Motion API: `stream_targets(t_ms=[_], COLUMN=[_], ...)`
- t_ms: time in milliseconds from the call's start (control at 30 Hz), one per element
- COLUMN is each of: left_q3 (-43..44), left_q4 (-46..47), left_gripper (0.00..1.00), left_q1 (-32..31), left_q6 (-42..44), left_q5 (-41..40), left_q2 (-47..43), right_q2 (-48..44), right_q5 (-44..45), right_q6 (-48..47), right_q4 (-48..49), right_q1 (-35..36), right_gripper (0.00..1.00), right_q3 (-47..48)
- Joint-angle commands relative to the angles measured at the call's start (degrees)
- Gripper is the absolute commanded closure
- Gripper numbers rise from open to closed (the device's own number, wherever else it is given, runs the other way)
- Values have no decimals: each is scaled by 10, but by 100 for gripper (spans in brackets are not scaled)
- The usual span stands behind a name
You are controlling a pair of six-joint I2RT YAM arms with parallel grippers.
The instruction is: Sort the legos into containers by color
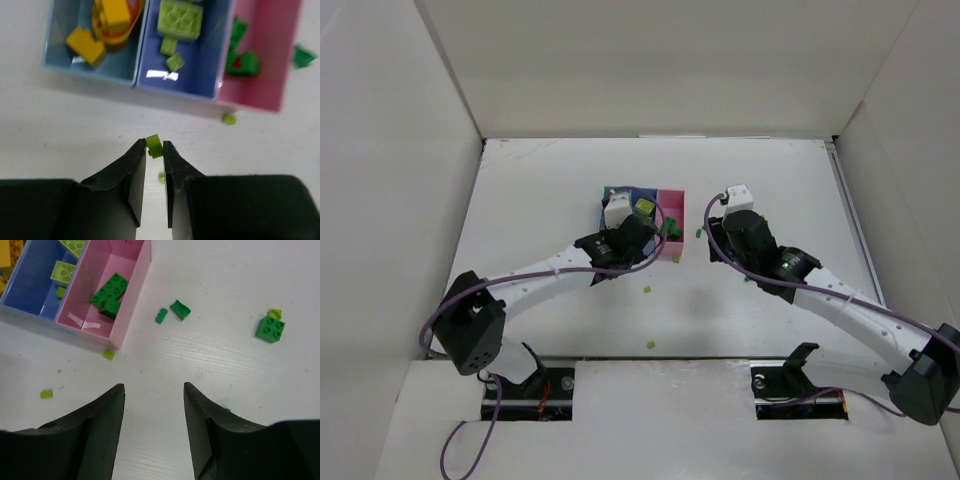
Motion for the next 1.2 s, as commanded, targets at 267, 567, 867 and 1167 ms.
stream_targets(t_ms=[267,567,867,1167], left_q3=[136,187,178,35], left_q4=[59,67,66,48], left_gripper=[86,81,47,28], left_q1=[79,79,79,79], left_q6=[112,134,134,83], left_q5=[-13,0,18,35], left_q2=[35,112,85,-80], right_q2=[-45,-51,-58,-13], right_q5=[5,-1,-27,-183], right_q6=[16,21,16,-79], right_q4=[-23,-43,-53,41], right_q1=[-24,-24,-24,3], right_gripper=[44,44,43,44], right_q3=[-24,-29,-34,-47])
